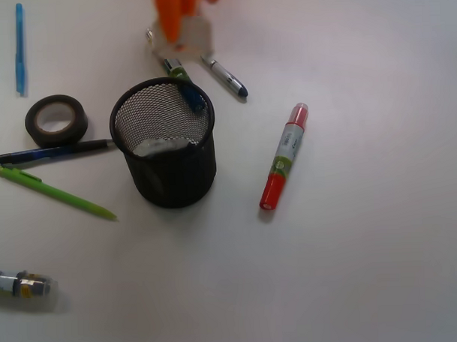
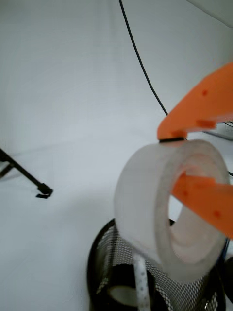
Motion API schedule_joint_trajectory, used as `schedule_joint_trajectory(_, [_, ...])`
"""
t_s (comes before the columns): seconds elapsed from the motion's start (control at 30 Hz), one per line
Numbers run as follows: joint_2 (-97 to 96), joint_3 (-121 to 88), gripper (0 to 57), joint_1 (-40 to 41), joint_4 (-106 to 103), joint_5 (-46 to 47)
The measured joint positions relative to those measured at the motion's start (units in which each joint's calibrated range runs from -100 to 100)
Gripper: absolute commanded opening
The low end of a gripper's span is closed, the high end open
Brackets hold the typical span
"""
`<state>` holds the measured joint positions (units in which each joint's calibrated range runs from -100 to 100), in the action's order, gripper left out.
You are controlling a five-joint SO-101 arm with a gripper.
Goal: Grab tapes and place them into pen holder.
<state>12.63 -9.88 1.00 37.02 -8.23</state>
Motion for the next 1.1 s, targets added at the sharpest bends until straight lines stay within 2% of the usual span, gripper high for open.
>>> schedule_joint_trajectory(0.13, [-3.05, -0.63, 0.2, -3.26, -1.81, 0.05])
schedule_joint_trajectory(0.63, [-8.01, -7.73, 0.6, -1.55, -2.68, -3.32])
schedule_joint_trajectory(0.7, [-8.01, -8.98, 5.3, -1.26, -2.68, -3.81])
schedule_joint_trajectory(0.83, [-8.01, -9.07, 28.3, -0.67, -2.76, -4.15])
schedule_joint_trajectory(0.9, [-8.01, -9.07, 36.8, -1.26, -2.76, -4.15])
schedule_joint_trajectory(1.0, [-8.01, -9.07, 42.7, -1.41, -2.85, -4.15])
schedule_joint_trajectory(1.1, [-8.01, -9.07, 43.1, -0.89, -2.85, -4.15])
